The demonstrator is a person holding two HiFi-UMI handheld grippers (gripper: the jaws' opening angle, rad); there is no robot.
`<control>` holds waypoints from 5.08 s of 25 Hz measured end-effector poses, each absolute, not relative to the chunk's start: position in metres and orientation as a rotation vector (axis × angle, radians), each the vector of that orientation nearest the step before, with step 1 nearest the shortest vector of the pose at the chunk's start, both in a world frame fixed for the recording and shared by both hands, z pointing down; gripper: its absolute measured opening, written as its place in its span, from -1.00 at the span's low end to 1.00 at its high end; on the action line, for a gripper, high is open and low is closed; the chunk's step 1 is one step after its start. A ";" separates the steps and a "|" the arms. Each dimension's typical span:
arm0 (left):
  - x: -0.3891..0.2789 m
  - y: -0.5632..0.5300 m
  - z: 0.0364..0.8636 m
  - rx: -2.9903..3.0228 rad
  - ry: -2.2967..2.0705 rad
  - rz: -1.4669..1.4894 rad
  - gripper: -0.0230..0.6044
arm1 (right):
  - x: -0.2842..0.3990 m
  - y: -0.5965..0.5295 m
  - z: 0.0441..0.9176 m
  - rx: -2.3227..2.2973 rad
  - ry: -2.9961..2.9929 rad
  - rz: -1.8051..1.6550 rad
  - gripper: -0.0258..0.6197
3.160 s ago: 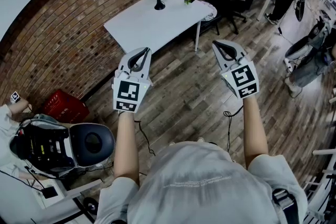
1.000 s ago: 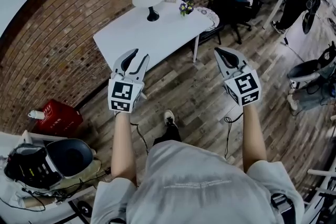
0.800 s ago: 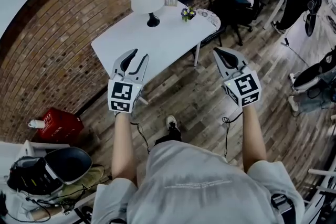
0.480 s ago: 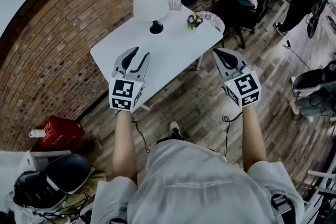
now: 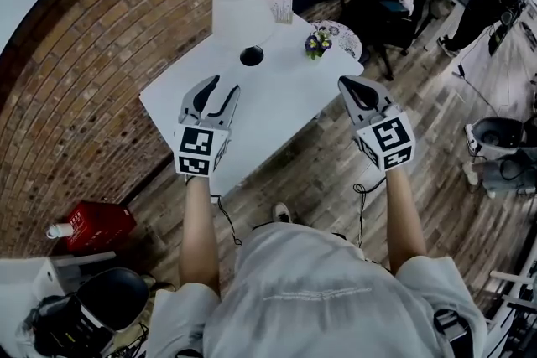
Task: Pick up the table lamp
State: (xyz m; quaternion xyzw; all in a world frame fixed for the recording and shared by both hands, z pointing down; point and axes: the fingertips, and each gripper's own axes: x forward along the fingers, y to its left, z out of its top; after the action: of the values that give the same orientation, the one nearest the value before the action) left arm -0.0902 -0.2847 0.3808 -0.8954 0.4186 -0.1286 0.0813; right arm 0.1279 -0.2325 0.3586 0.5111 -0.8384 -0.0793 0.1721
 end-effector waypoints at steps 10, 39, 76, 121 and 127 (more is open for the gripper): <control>-0.089 -0.335 0.421 -2.745 1.260 -0.466 -0.33 | 0.121 -0.285 0.376 1.421 -2.369 -0.212 -0.92; -0.037 -0.544 0.628 -2.848 1.443 -0.688 -0.24 | 0.151 -0.477 0.481 1.263 -2.362 0.021 -0.92; -0.011 -0.625 0.628 -2.839 1.540 -0.375 -0.48 | 0.190 -0.483 0.518 1.291 -2.256 0.118 -0.92; -0.145 -0.338 0.438 -2.724 1.607 -0.304 -0.49 | 0.090 -0.332 0.386 1.367 -2.434 -0.178 -0.92; -0.157 -0.311 0.414 -2.762 1.592 -0.321 -0.49 | 0.076 -0.325 0.367 1.346 -2.448 -0.231 -0.92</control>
State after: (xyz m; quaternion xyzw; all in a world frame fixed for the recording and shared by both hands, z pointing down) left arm -0.1569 -0.3113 0.4138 -0.8616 0.4966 -0.1001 -0.0311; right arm 0.0761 -0.3248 0.3665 0.4732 -0.8609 -0.0814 0.1683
